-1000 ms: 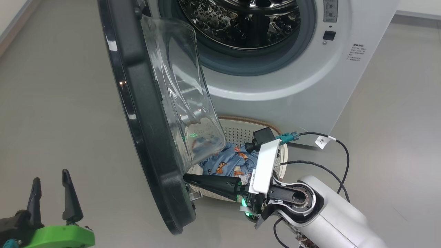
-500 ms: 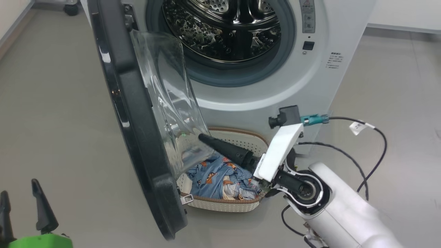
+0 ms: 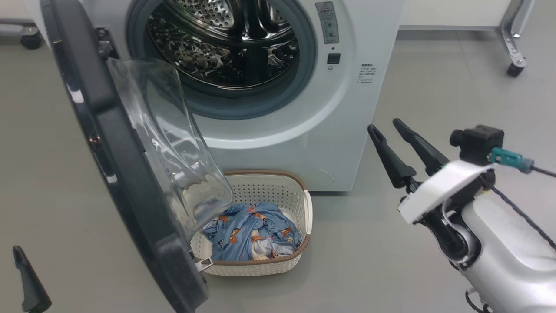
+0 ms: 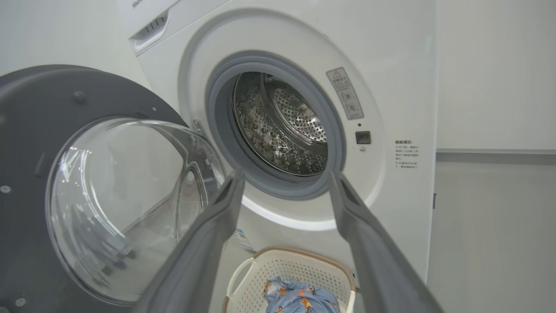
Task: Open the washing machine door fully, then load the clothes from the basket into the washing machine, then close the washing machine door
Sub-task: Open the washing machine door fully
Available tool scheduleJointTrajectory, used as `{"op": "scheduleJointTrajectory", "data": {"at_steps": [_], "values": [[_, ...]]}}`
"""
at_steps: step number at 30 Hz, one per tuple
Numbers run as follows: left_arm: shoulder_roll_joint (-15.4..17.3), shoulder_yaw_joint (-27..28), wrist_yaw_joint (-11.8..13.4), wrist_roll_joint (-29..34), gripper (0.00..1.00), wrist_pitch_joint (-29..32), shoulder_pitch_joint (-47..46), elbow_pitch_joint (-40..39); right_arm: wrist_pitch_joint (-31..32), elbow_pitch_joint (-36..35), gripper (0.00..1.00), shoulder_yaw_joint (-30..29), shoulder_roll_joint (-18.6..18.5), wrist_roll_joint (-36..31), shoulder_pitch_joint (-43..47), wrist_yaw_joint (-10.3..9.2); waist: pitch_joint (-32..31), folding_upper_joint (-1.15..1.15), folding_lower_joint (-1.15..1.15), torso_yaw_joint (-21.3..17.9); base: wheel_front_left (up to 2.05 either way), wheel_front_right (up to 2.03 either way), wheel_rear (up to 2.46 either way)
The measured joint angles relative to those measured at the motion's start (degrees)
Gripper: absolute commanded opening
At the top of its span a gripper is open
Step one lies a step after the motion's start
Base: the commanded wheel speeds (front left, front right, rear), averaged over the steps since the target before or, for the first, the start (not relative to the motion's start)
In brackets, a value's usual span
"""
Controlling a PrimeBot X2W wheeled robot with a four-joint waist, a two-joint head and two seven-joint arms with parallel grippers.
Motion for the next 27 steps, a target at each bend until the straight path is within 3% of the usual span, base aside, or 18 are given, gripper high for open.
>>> {"op": "scheduleJointTrajectory", "data": {"at_steps": [4, 6, 14, 20, 27], "values": [[0.0, 0.5, 0.0, 0.0, 1.00, 0.0, 0.8, -0.2, -7.4, 3.4, 1.00, -1.4, -1.9, -4.3, 4.5, -0.12, -0.2, 0.00, 0.00, -2.3, 0.00, 0.00, 0.00], [0.0, 0.6, 0.0, 0.0, 1.00, 0.0, 0.9, -0.3, -10.0, 4.8, 1.00, -1.7, -2.8, -5.9, 6.6, -1.29, -0.3, 0.00, 0.00, -3.4, 0.00, 0.00, 0.00], [0.0, 0.8, 0.0, 0.0, 1.00, 0.0, 2.7, -0.5, -7.7, 8.6, 1.00, -5.2, -5.5, -12.5, 13.5, -7.81, -1.2, 0.00, 0.00, -6.2, 0.00, 0.00, 0.00], [0.0, 0.6, 0.0, 0.0, 1.00, 0.0, 3.2, -0.5, -7.3, 5.0, 1.00, -13.4, -5.2, -18.9, 15.7, -12.30, -1.6, 0.00, 0.00, -6.6, 0.00, 0.00, 0.00], [0.0, 0.2, 0.0, 0.0, 1.00, 0.0, 3.2, -0.6, -7.3, 2.0, 1.00, -18.1, -1.5, -24.0, 20.8, -12.73, -1.4, 0.00, 0.00, -6.7, 0.00, 0.00, 0.00]]}}
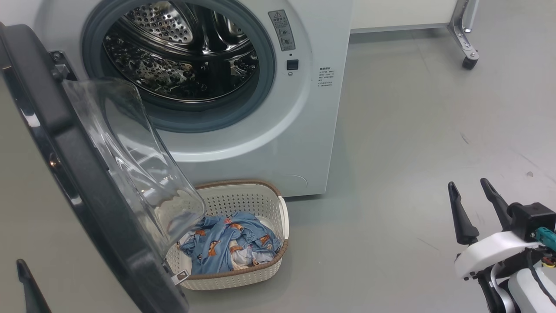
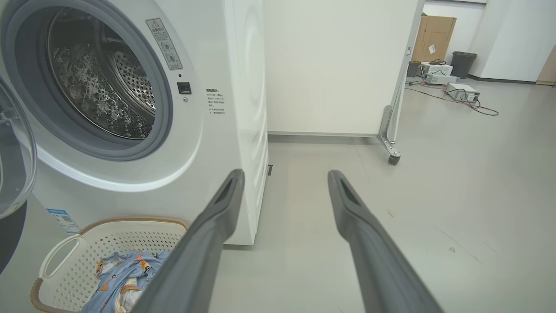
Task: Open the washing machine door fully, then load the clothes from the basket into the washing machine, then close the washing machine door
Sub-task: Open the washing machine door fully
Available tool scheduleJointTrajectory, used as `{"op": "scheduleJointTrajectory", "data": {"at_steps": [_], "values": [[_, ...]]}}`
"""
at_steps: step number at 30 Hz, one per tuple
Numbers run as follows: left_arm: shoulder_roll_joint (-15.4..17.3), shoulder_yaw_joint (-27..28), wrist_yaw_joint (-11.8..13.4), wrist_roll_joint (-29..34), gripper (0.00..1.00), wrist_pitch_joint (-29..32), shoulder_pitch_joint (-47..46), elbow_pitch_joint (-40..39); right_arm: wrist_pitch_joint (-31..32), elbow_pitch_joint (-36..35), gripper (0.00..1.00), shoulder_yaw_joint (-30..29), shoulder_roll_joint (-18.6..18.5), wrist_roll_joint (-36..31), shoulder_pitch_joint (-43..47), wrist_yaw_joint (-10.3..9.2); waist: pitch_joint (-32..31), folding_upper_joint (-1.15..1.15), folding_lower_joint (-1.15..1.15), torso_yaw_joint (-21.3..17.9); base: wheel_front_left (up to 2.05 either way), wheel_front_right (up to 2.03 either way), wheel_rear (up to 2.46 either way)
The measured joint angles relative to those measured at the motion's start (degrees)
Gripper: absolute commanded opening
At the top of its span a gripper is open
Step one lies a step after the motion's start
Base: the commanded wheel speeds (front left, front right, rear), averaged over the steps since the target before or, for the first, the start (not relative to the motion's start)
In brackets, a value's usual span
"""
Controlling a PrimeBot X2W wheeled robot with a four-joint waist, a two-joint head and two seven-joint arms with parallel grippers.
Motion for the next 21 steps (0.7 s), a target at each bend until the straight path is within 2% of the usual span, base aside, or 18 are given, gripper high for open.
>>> {"op": "scheduleJointTrajectory", "data": {"at_steps": [7, 21], "values": [[0.0, 0.1, 0.0, 0.0, 1.00, 0.0, 0.1, -0.2, 0.0, -1.4, 1.00, -3.4, 3.0, -3.6, 3.5, -0.03, 0.1, 0.00, 0.00, -0.8, 0.00, 0.00, 0.00], [0.0, -1.2, 0.0, 0.0, 1.00, 0.0, 0.3, 0.0, 0.0, -2.4, 1.00, -8.4, 5.8, -8.0, 7.8, 0.42, -0.1, 0.00, 0.00, -0.8, 0.00, 0.00, 0.00]]}}
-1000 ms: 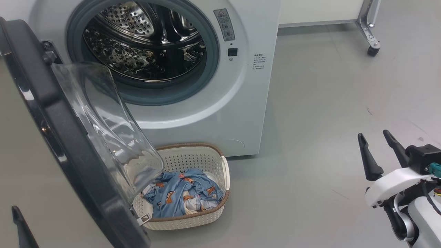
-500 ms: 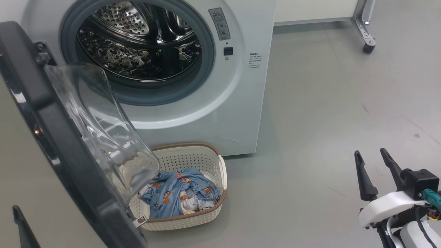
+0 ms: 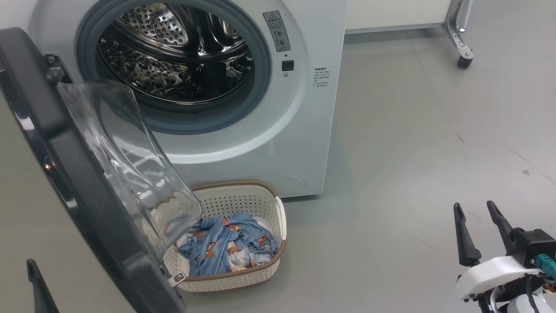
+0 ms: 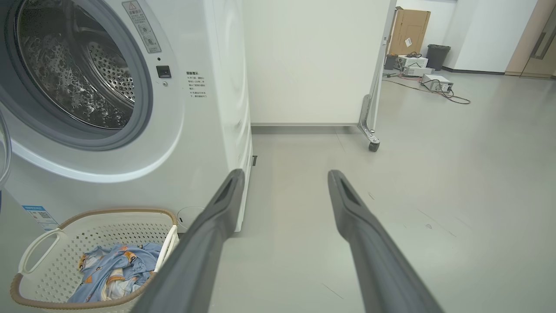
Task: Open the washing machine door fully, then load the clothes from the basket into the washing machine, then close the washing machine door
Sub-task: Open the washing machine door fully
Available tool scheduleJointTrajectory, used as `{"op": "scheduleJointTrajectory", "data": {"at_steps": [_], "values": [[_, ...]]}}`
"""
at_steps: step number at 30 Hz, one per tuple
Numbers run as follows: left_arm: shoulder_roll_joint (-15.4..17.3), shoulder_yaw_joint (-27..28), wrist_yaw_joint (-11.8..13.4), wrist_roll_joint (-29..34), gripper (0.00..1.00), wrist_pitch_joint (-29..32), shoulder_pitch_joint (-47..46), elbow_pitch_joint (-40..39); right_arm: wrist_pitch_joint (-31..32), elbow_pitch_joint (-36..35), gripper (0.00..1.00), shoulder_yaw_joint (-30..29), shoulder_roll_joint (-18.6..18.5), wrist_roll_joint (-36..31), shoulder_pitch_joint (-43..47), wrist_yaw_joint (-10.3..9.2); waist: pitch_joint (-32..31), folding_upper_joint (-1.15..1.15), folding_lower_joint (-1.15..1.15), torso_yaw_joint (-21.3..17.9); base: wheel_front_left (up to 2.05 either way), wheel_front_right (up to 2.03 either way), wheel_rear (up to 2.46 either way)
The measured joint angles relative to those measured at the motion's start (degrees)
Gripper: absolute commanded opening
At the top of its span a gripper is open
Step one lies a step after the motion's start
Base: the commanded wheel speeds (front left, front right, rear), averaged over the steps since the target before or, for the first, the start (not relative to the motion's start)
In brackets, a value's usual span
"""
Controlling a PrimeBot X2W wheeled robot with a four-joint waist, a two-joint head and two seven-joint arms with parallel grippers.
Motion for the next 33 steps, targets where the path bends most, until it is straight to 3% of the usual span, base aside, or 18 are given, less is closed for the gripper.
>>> {"op": "scheduleJointTrajectory", "data": {"at_steps": [10, 12, 13, 25, 33], "values": [[0.0, -0.6, -0.1, 0.0, 1.00, 0.0, 0.7, 0.3, 0.0, -0.3, 1.00, -2.3, 2.1, -2.1, 1.2, 1.91, -0.2, 0.00, 0.00, 0.4, 0.00, 0.00, 0.00], [0.0, -0.7, -0.1, 0.0, 0.27, 0.0, 0.7, 0.6, 0.0, -0.3, 1.00, -2.7, 2.5, -2.5, 1.4, 2.42, -0.2, 0.00, 0.00, 0.4, 0.00, 0.00, 0.00], [0.0, -0.8, -0.1, 0.0, 0.00, 0.0, 0.8, 0.7, 0.0, -0.3, 1.00, -2.9, 2.7, -2.6, 1.5, 2.72, -0.2, 0.00, 0.00, 0.4, 0.00, 0.00, 0.00], [0.0, -0.6, 0.2, 0.0, 0.00, 0.0, 0.8, 2.0, 0.0, -0.2, 1.00, -5.3, 4.5, -4.8, 2.2, 4.91, -0.1, 0.00, 0.00, 0.8, 0.00, 0.00, 0.00], [0.0, 4.5, 4.8, -1.1, 0.00, 0.0, -2.8, -3.0, 0.0, -0.3, 1.00, -8.0, 5.0, -5.9, 3.2, 5.89, 0.0, 0.00, 0.00, 2.0, 0.00, 0.00, 0.00]]}}
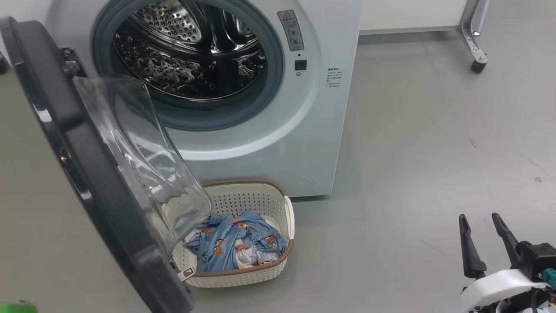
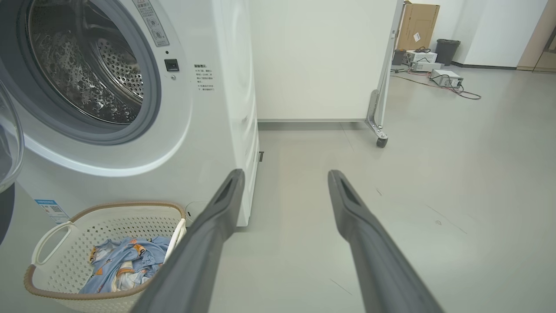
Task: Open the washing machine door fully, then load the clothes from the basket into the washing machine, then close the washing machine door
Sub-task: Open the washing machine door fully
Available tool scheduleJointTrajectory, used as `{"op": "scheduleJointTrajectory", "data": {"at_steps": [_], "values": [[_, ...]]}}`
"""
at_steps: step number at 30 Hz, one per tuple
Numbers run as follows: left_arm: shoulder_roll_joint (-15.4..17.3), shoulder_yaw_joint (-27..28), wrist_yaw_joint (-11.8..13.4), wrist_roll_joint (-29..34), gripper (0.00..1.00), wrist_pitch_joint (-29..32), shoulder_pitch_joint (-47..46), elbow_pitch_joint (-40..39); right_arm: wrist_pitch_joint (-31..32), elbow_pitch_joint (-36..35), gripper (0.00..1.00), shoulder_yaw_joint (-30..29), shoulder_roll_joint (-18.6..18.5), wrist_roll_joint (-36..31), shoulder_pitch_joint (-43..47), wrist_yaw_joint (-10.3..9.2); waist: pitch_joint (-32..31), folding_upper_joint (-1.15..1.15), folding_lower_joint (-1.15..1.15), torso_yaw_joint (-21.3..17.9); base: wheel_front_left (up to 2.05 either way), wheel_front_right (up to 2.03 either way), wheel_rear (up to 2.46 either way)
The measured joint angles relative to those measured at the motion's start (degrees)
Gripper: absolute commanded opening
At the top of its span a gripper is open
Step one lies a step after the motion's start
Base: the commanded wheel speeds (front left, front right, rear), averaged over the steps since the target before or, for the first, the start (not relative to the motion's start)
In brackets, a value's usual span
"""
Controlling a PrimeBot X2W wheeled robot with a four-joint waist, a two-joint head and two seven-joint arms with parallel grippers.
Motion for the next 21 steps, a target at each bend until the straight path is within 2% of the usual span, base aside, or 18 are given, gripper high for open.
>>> {"op": "scheduleJointTrajectory", "data": {"at_steps": [4, 8, 11, 14, 21], "values": [[0.0, 1.6, 1.5, -0.1, 0.00, -0.1, -5.0, -8.1, 0.0, 0.0, 1.00, -0.9, 0.7, -0.6, 0.2, 0.54, 0.1, 0.00, 0.00, 1.0, 0.00, 0.00, 0.00], [0.0, 0.6, 1.4, 2.8, 0.00, -0.3, -6.9, -14.9, 0.0, 0.0, 1.00, -1.1, 1.5, -1.3, 0.2, 1.19, 0.0, 0.00, 0.00, 2.1, 0.00, 0.00, 0.00], [0.1, -1.8, 0.3, 4.7, 0.00, -0.3, -7.3, -18.8, 0.0, 0.0, 1.00, -1.6, 1.9, -1.7, 0.2, 1.62, -0.1, 0.00, 0.00, 2.8, 0.00, 0.00, 0.00], [0.1, -5.6, -1.3, 5.3, 0.00, -0.3, -7.5, -22.2, 0.0, 0.0, 1.00, -2.1, 2.5, -1.8, 0.3, 1.93, -0.2, 0.00, 0.00, 3.4, 0.00, 0.00, 0.00], [0.3, -20.3, -6.1, 4.8, 0.00, 1.9, -7.4, -28.7, 0.0, 0.3, 1.00, -3.3, 3.6, -2.2, 1.5, 2.90, -0.4, 0.00, 0.00, 5.4, 0.00, 0.00, 0.00]]}}
